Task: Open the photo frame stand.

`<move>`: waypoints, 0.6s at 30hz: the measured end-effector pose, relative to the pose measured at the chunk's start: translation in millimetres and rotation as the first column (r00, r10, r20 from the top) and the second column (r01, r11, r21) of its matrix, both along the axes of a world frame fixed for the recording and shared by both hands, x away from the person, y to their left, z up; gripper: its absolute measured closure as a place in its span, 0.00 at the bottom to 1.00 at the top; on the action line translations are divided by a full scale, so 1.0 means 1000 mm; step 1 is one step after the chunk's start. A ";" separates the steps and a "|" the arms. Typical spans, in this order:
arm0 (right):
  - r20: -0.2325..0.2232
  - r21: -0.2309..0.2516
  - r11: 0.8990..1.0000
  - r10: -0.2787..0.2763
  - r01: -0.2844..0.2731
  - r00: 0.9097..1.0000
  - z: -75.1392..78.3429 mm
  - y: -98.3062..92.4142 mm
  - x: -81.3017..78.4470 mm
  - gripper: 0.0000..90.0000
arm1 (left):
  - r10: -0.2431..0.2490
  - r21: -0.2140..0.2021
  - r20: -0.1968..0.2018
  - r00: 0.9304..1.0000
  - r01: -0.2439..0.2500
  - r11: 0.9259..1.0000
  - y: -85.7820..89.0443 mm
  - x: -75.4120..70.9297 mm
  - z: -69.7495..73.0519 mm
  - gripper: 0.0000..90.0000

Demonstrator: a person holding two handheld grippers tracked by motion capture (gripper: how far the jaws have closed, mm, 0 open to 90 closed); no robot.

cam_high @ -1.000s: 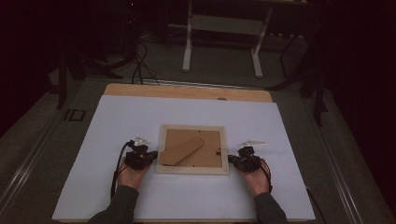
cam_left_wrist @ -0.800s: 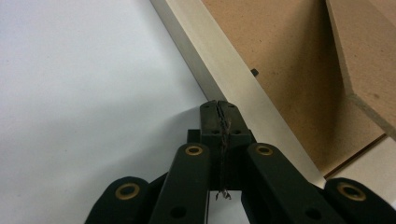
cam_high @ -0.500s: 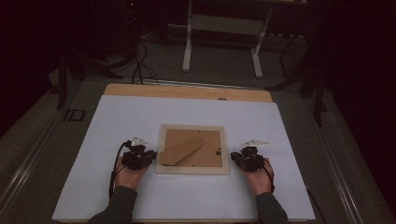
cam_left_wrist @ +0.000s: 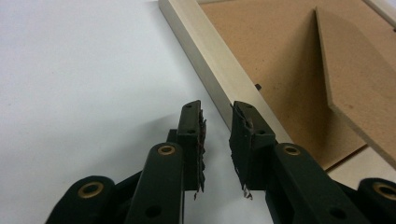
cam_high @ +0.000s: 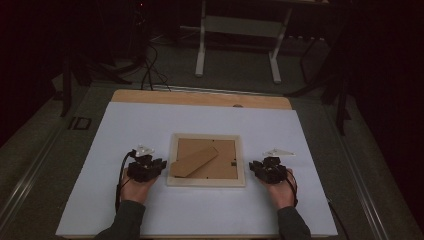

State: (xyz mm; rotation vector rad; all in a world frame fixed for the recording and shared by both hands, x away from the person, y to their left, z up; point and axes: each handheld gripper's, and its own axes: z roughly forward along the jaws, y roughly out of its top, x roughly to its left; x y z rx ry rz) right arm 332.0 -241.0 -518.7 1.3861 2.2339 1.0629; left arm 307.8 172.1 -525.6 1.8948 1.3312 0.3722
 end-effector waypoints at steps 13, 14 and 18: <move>-0.003 0.007 1.000 0.006 -0.006 1.000 0.001 -0.003 -0.001 0.80 | -0.021 -0.067 0.050 0.999 0.024 0.997 0.009 -0.008 0.024 0.74; -0.002 0.008 1.000 0.005 -0.005 1.000 0.001 -0.003 -0.001 0.80 | -0.023 -0.077 0.053 0.998 0.027 0.997 0.010 -0.009 0.026 0.73; -0.004 0.017 1.000 0.008 -0.008 1.000 0.003 -0.003 -0.001 0.78 | -0.042 -0.094 0.061 0.997 0.048 0.994 0.012 -0.010 0.032 0.69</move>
